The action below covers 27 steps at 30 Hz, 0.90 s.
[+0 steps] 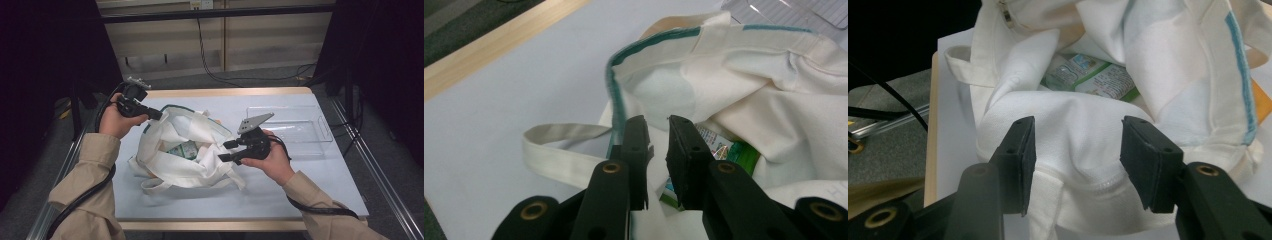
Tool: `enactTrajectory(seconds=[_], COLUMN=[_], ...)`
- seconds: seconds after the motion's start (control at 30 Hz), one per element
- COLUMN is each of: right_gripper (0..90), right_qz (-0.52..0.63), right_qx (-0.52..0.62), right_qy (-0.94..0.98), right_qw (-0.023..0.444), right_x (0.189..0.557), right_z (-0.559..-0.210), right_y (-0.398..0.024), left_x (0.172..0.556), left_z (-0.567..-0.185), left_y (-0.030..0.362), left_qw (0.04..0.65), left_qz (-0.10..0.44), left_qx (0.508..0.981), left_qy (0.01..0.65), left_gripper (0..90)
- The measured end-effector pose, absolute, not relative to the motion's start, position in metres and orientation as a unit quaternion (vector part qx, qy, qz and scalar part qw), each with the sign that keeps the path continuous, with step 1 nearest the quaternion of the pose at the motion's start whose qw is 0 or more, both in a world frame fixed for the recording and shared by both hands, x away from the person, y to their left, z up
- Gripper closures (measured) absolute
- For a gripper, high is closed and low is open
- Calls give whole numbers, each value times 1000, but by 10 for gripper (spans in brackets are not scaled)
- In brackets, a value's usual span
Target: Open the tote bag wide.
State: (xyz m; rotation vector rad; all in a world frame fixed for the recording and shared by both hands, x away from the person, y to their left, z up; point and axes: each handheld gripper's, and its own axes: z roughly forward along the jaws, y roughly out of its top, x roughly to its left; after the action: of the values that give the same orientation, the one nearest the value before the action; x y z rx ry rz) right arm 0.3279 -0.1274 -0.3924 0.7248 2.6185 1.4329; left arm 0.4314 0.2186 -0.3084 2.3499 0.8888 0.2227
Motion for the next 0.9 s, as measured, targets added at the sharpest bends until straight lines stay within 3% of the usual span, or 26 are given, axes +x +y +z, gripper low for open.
enactTrajectory(seconds=[0.17,0.63,0.9], right_gripper=[481,809,850], right_qz=[465,455,457], right_qx=[236,222,219], right_qy=[852,860,860], right_qw=[40,63,56], right_x=[329,339,345], right_z=[-392,-385,-384], right_y=[-124,-101,-85], left_x=[426,421,421], left_z=[-309,-358,-371], left_y=[221,206,194], left_qw=[307,305,293], left_qz=[76,47,45], left_qx=[890,896,907], left_qy=[328,321,301], left_gripper=[887,900,900])
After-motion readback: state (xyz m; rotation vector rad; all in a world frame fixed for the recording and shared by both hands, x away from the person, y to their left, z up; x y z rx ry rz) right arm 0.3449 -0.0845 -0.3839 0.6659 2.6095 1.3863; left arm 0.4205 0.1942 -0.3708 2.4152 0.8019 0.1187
